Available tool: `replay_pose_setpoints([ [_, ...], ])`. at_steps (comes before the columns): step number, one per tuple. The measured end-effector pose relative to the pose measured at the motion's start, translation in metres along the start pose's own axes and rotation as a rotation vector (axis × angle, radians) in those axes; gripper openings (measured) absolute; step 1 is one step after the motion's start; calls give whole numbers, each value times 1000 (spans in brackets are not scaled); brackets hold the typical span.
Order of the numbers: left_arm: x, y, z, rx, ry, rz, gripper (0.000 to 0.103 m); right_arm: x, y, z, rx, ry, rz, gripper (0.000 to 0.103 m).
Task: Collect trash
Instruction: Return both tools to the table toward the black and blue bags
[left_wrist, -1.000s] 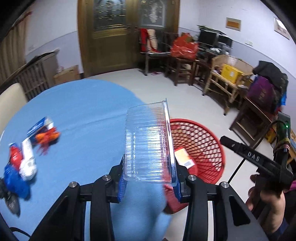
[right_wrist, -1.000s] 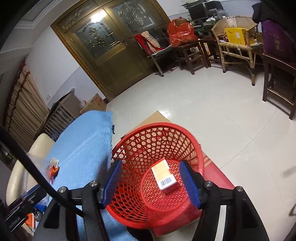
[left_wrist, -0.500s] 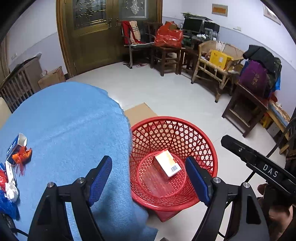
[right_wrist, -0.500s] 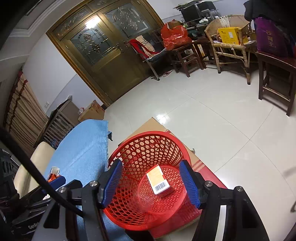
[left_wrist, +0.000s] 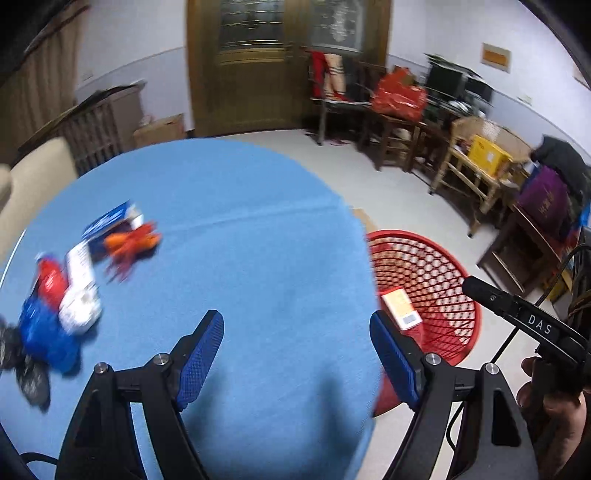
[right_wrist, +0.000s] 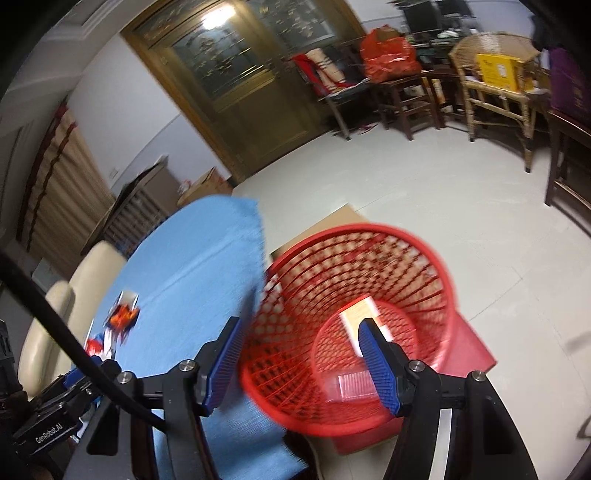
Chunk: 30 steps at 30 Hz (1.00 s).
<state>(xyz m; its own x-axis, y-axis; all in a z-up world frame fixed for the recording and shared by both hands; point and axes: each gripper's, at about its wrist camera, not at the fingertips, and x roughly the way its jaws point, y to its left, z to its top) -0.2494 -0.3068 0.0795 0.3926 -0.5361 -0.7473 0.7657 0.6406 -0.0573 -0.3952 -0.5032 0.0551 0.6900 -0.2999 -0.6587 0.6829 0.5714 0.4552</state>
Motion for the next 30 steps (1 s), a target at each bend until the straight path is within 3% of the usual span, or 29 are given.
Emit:
replay_pose_setpoints([
  [7,-21,67,-29,-156,-10,65,82,11,53,-23,-99,52,45,68],
  [21,-58,241,-80,-481,-31,354,82,31,159,-70,-305,161,155,68],
  [30,-35,285,-83,-530,-2,376,82,38,243,-98,-487,208,275,68],
])
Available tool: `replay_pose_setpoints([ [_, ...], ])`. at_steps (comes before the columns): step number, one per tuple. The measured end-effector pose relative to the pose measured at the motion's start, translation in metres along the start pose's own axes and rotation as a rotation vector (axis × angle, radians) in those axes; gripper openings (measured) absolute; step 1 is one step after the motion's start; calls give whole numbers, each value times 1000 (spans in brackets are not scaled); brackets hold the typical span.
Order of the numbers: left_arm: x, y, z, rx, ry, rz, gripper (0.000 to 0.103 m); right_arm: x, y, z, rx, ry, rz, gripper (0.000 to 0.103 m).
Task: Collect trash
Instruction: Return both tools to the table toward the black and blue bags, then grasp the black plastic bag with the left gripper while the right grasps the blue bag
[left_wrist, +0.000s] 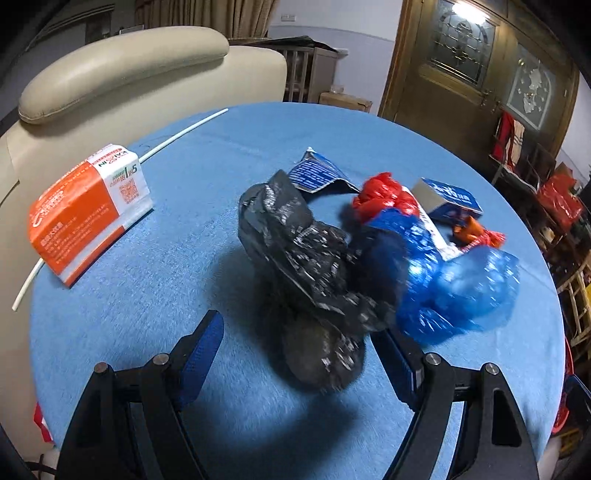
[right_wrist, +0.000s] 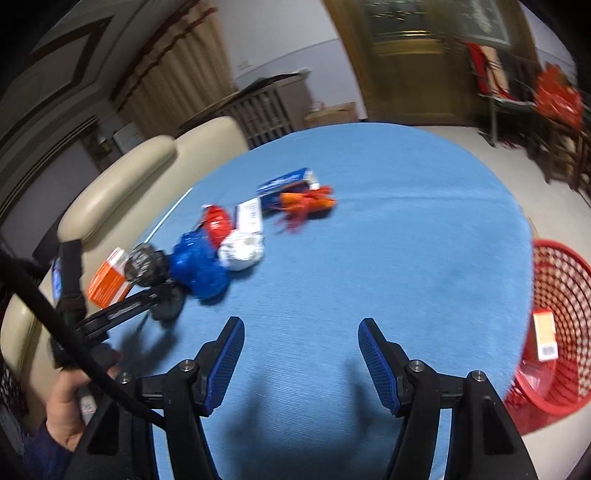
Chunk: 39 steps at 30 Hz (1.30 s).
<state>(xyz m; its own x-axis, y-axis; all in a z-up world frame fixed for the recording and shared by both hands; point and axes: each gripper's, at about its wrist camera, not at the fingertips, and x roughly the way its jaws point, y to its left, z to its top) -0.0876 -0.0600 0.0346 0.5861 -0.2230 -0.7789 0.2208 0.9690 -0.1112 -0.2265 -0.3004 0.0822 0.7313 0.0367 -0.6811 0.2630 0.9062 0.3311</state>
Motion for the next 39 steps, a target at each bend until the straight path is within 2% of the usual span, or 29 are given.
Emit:
replay_pose_setpoints([
  [1,5,1,1,3,12,-8,74,2,4,1,-10,1,3,68],
  [2,7,0,3,8,25,-21,54,4,11,4,-31,3,7,68],
  [4,14,1,2,13,58,-42,37,10,21,9,-61,7,7,68],
  [8,6,10,-2,13,35,-37,30,23,40,23,-113,16,21,68],
  [14,-14,40,-15,-36,17,-17,29,50,86,42,-251,31,70,68],
  [18,-24,58,-20,-71,6,-10,29,87,126,46,-371,72,119,68],
  [21,-33,70,-25,-101,1,-9,29,118,149,45,-440,105,112,68],
  [24,-38,78,-26,-109,-5,-9,29,146,160,43,-488,115,47,68],
  [28,-39,75,-29,-109,-5,-13,29,169,158,41,-485,141,3,68],
  [29,-39,74,-31,-106,-5,-12,29,172,156,41,-474,152,6,61],
  [31,-38,73,-30,-105,-3,-14,29,173,152,43,-459,162,15,54],
  [33,-38,71,-30,-102,-4,-18,29,168,146,46,-418,164,45,49],
  [39,-45,63,-26,-86,-27,-26,29,127,128,44,-305,121,113,48],
])
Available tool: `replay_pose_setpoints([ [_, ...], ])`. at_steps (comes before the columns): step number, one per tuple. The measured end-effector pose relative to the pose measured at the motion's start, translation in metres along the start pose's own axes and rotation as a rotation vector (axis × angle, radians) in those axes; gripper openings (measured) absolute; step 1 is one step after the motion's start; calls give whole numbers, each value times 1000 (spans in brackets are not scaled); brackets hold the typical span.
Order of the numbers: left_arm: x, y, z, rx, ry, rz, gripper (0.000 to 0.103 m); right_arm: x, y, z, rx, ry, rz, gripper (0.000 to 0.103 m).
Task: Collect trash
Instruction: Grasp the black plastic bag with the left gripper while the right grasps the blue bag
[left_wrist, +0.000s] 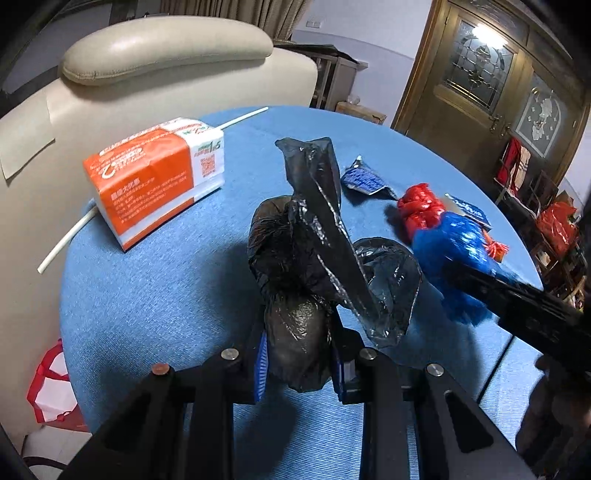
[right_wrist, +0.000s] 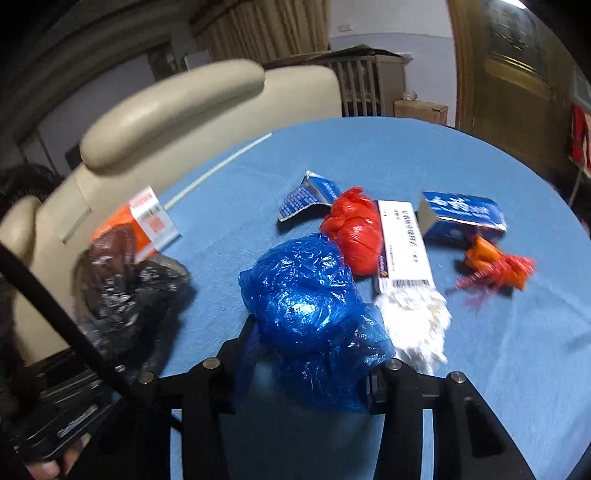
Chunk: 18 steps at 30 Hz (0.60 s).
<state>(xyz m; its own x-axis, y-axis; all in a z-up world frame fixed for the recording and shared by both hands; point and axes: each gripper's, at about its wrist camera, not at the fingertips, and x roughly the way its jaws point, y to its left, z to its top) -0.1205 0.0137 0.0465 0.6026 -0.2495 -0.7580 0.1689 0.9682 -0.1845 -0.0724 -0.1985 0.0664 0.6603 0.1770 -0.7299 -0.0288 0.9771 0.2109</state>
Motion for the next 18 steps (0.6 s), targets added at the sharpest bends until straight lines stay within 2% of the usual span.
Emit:
replay_pose_setpoints([
  [7,-15,-26,-1,58,-24,-24,29,-53,-15,-25,117,-87,49,48],
  [18,-30,-92,-15,196,-27,-88,29,-106,-62,-72,261,-150,-3,48],
])
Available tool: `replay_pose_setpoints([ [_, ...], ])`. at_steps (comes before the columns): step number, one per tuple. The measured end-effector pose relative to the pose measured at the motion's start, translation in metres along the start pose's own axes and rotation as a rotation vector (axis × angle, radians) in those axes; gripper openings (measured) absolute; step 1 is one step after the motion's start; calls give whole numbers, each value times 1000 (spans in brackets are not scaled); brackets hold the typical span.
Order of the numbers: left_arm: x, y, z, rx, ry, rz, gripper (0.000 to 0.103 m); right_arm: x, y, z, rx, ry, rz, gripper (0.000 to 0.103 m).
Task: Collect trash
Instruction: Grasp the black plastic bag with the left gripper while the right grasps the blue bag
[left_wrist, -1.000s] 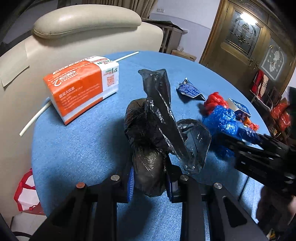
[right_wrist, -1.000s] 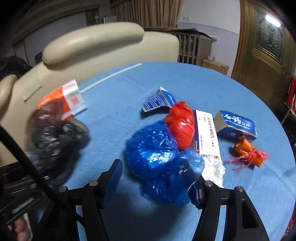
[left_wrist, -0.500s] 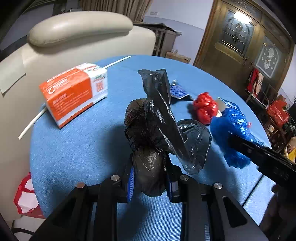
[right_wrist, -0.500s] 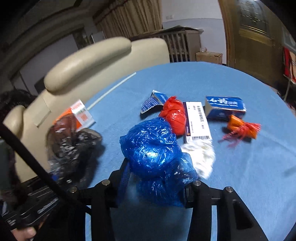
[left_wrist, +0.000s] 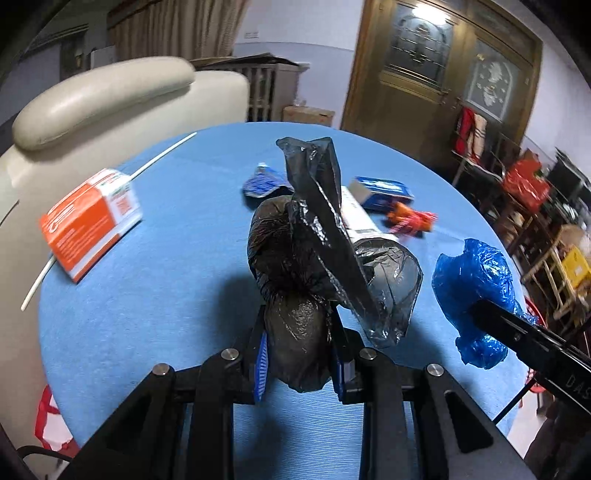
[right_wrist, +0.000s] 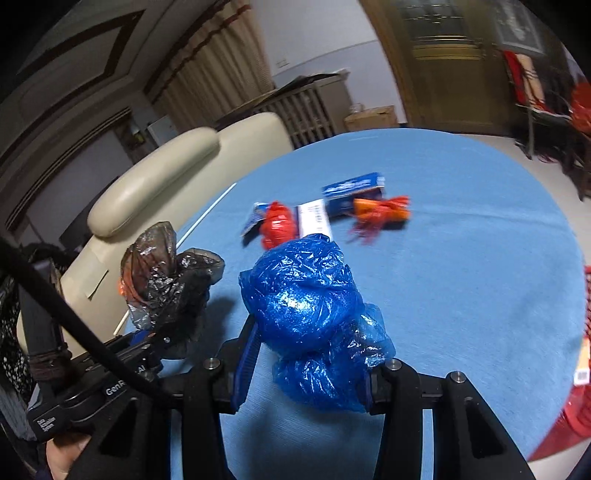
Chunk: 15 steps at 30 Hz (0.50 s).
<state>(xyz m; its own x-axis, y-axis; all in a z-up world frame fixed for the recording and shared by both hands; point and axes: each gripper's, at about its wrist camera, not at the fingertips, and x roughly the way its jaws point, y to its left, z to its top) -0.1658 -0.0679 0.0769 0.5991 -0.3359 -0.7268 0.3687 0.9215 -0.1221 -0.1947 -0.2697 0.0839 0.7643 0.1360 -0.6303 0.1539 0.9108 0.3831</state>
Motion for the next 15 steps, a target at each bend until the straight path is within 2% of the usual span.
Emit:
replay_pose_setpoints([
  [8,-2,-37,0,70,3,-31,29,-30,-40,-6,92,-62,-51,48],
  [15,3,-64,2,114,13,-50,29,-49,-59,-12,130,-94,-91,48],
])
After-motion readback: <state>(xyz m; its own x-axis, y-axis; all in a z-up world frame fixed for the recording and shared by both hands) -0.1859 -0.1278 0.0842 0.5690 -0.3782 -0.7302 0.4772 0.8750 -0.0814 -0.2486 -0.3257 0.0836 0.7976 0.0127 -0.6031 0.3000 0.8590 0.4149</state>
